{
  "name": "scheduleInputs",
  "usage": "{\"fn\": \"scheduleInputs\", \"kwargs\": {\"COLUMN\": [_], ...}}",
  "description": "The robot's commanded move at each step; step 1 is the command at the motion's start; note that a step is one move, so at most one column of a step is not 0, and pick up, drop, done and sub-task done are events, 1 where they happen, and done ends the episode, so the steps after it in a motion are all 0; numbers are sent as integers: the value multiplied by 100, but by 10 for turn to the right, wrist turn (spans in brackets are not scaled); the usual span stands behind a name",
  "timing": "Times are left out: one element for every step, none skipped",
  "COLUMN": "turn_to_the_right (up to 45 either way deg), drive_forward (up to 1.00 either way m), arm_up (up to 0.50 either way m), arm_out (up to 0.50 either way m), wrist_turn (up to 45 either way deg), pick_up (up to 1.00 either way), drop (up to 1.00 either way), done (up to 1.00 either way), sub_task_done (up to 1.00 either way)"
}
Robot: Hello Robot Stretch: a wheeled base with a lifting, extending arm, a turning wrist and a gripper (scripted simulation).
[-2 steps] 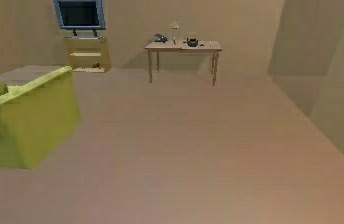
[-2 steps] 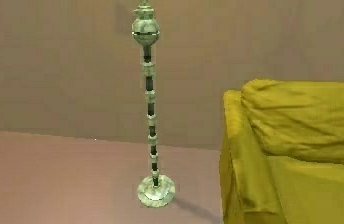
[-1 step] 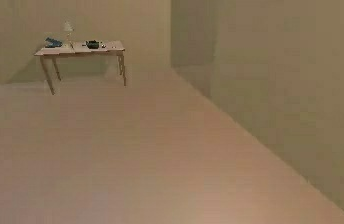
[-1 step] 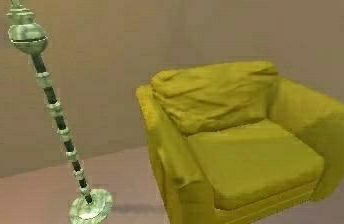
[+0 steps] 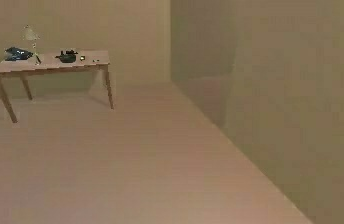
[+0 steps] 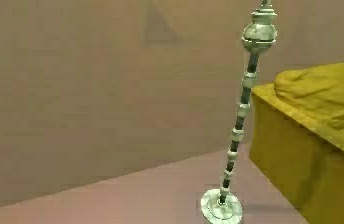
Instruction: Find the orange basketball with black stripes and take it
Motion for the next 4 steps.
{"fn": "scheduleInputs", "kwargs": {"turn_to_the_right": [0,0,120,0], "drive_forward": [100,100,0,25], "arm_up": [0,0,0,0], "arm_out": [0,0,0,0], "wrist_turn": [0,0,0,0], "pick_up": [0,0,0,0], "drop": [0,0,0,0], "done": [0,0,0,0], "sub_task_done": [0,0,0,0]}}
